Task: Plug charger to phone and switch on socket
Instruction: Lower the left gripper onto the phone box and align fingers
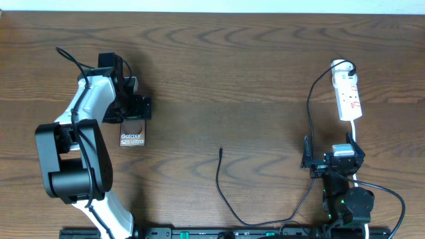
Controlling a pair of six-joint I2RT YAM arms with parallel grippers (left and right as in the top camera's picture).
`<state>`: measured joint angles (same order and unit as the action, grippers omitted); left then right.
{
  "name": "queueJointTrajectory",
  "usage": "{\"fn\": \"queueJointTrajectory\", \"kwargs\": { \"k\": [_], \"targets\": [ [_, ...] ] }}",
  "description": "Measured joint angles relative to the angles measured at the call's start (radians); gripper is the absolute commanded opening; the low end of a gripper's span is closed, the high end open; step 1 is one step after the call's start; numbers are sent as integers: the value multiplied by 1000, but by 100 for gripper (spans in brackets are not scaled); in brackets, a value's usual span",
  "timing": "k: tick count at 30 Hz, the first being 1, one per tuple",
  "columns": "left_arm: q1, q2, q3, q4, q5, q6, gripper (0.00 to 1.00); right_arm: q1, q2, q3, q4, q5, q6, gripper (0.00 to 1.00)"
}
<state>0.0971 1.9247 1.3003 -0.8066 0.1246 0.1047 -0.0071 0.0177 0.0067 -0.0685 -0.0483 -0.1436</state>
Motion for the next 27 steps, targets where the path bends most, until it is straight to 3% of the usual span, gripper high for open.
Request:
{"fn": "queueJointTrajectory", "kwargs": {
  "k": [27],
  "targets": [
    [0,0,-34,14,-1,0,98,0,0,0,0,0,0,99]
  ]
}}
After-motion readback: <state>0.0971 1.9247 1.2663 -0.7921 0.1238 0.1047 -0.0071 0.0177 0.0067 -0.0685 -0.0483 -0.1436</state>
